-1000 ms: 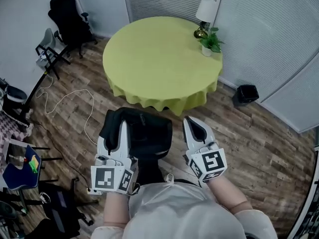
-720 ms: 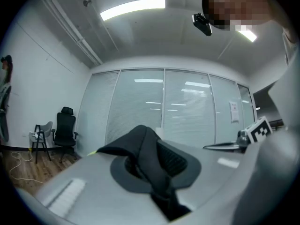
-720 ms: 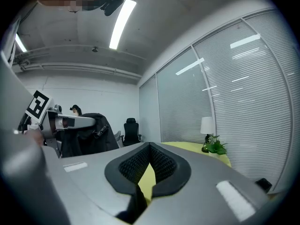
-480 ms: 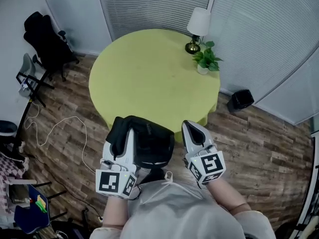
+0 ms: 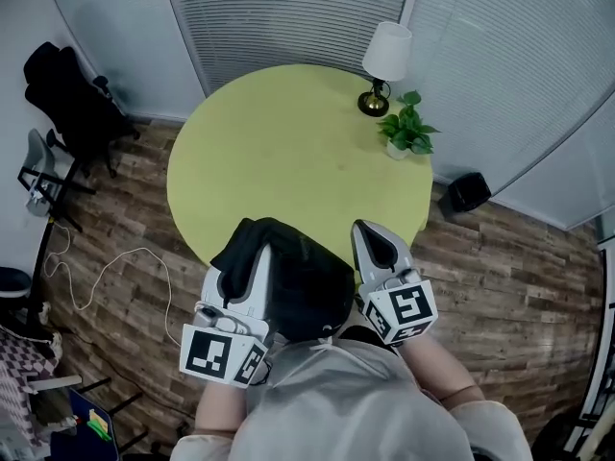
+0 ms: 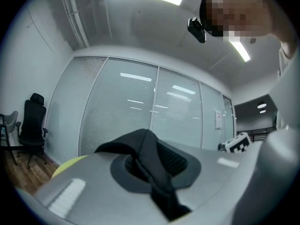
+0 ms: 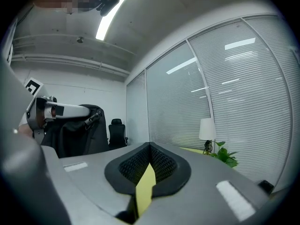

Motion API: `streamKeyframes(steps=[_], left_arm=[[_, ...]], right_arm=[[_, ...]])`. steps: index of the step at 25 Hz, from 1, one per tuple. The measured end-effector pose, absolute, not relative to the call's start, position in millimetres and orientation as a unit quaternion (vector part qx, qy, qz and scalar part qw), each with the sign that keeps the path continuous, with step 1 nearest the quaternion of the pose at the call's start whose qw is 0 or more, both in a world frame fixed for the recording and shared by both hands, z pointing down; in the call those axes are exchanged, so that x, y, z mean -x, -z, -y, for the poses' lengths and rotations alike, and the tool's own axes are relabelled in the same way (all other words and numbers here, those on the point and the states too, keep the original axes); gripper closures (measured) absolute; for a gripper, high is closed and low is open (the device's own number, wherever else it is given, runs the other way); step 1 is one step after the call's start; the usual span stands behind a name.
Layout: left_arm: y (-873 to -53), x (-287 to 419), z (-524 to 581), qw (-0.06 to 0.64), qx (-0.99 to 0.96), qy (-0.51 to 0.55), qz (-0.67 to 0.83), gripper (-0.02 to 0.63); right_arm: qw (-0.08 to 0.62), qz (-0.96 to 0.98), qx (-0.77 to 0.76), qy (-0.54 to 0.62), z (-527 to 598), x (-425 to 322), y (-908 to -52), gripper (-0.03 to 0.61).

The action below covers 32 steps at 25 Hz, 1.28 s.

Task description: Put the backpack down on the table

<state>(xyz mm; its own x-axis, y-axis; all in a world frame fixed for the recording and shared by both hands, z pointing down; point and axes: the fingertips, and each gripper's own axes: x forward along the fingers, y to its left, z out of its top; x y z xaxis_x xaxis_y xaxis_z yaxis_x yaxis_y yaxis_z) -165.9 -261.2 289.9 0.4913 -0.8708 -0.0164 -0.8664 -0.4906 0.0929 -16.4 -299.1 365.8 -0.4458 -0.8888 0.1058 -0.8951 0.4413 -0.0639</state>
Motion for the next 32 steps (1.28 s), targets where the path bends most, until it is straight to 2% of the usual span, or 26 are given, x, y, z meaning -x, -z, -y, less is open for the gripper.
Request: streamKeyframes(steps=[13,23,32], left_arm=[[-260.1,173.8,369.4,-0.008,-0.824,0.044,0.565,0.575],[-278.1,168.0,485.9,0.019,-0.807,0.014,0.59,0.575],[-300.7,135.7,577.9,0.025,-0.822,-0.019,0.569,0.574]], right_arm=[[0.03,0.864,-0.499,-0.055,386.6,-4.4,-369.3,0.58],[0.042,0.87,-0.489,-0.051,467.5,-35.7,-367.2,0.578],[0.077,0.856,-0.503,-0.098,510.6,-56.8,-406.9,0.578]])
